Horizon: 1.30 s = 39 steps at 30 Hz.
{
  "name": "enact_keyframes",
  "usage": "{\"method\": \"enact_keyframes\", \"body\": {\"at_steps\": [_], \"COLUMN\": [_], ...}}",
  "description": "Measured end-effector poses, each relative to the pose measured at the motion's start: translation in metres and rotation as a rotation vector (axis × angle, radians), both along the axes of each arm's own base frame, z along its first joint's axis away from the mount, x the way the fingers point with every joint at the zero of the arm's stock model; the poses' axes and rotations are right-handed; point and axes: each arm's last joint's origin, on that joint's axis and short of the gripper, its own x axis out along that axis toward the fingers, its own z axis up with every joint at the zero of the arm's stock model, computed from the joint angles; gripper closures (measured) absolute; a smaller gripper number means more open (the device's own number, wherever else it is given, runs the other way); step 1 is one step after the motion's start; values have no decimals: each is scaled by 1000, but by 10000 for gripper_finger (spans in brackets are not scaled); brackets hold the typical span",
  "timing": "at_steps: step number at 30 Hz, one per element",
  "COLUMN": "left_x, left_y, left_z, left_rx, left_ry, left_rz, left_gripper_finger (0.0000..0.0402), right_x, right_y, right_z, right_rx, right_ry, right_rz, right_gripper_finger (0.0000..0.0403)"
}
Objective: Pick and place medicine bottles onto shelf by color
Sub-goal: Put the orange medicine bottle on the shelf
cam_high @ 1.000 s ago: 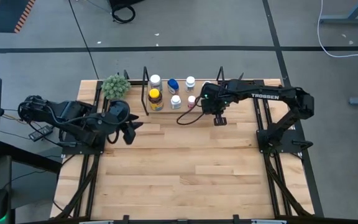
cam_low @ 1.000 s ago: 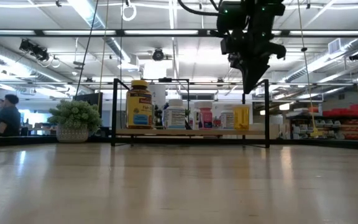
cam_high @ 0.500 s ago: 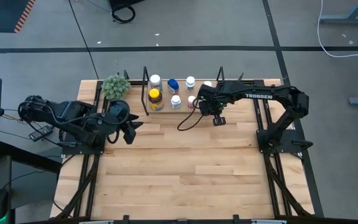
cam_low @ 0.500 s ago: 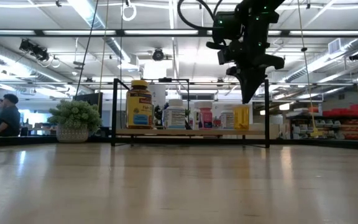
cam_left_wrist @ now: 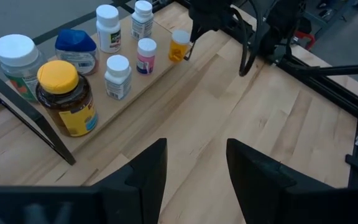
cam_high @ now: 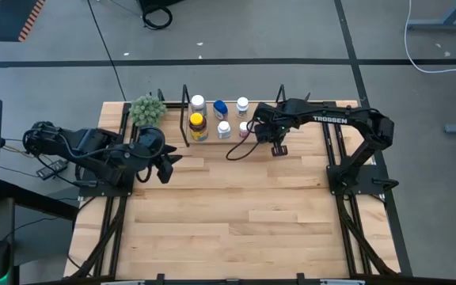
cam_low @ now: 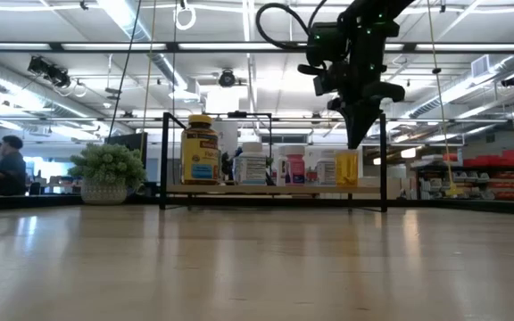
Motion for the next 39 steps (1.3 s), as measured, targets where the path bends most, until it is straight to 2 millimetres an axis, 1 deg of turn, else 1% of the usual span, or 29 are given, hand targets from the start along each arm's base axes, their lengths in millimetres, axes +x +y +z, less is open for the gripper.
{"method": "enact_keyframes", "body": {"at_steps": [4,9,19,39], "left_x": [0,0,0,0], "left_y": [0,0,0,0], "left_z": [0,0,0,0], "left_rx": [-2,-3,-17,-17], "left_ry": [-1,-1,-7,-7], "left_rz": [1,2,14,14], "left_gripper_finger": [230,230,230,230], "right_x": [2,5,14,8], "right_y": [4,9,2,-15], "right_z": [0,-1,-19,-19], "right_rx": [44,48,27,-1], "right_ry": [-18,-18,23,22], "right_rz": [13,35,15,-23], "right_gripper_finger": [398,398,398,398]}}
